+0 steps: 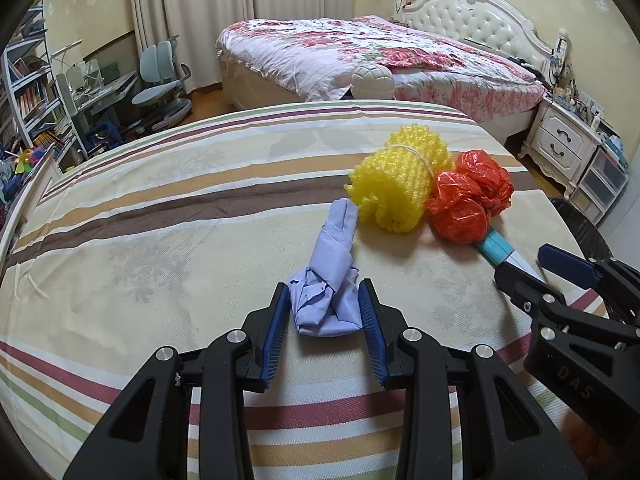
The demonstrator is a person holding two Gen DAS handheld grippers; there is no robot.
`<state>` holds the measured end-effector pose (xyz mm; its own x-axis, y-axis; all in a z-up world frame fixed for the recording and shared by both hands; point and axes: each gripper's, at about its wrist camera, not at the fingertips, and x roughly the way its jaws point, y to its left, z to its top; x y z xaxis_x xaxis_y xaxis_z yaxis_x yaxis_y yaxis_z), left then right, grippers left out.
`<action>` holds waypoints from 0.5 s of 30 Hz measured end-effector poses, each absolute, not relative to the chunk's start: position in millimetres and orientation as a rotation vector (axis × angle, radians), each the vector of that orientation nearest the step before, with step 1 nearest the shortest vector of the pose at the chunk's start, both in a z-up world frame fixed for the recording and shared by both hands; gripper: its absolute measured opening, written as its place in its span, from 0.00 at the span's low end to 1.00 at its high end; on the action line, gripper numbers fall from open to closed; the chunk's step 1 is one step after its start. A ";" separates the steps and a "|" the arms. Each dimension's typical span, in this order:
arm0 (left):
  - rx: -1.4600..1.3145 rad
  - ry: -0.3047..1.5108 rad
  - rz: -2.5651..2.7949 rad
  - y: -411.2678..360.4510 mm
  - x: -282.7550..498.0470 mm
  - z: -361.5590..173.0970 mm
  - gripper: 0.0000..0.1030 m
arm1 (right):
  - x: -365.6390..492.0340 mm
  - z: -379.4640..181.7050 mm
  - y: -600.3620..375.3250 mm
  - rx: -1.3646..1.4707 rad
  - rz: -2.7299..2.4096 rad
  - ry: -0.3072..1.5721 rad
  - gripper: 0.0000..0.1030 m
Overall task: Collect trash
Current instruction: 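Close the right tool on the white-and-teal tube while the left tool holds the glove, then carry the glove and tube in both tools over the black bin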
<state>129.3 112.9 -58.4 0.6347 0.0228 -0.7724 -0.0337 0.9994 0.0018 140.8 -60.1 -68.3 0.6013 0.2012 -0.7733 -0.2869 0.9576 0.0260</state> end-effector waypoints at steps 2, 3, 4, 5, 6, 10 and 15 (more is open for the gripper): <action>-0.017 0.882 0.031 113.9 128.7 -58.4 0.35 | 140.0 -68.1 -59.3 -0.111 0.280 0.881 0.40; -0.018 0.881 0.031 114.2 127.9 -58.2 0.35 | 139.0 -68.1 -58.6 -0.117 0.280 0.879 0.33; -0.018 0.881 0.030 114.4 128.0 -58.0 0.35 | 138.5 -68.1 -58.1 -0.124 0.277 0.878 0.30; -0.019 0.881 0.029 114.7 127.6 -57.9 0.35 | 136.7 -67.8 -57.9 -0.129 0.278 0.877 0.26; -0.020 0.880 0.028 115.3 127.7 -57.4 0.35 | 135.8 -67.9 -58.2 -0.131 0.279 0.875 0.23; -0.020 0.875 0.025 115.5 124.7 -55.7 0.35 | 130.6 -68.2 -59.6 -0.129 0.279 0.875 0.17; -0.020 0.874 0.021 115.4 118.5 -55.6 0.35 | 118.5 -68.0 -67.3 -0.118 0.281 0.874 0.17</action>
<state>118.5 115.4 -55.6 0.6417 0.0101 -0.7669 -0.0267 0.9996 -0.0091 118.5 -67.3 -68.0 0.6075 0.1942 -0.7702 -0.2906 0.9568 0.0121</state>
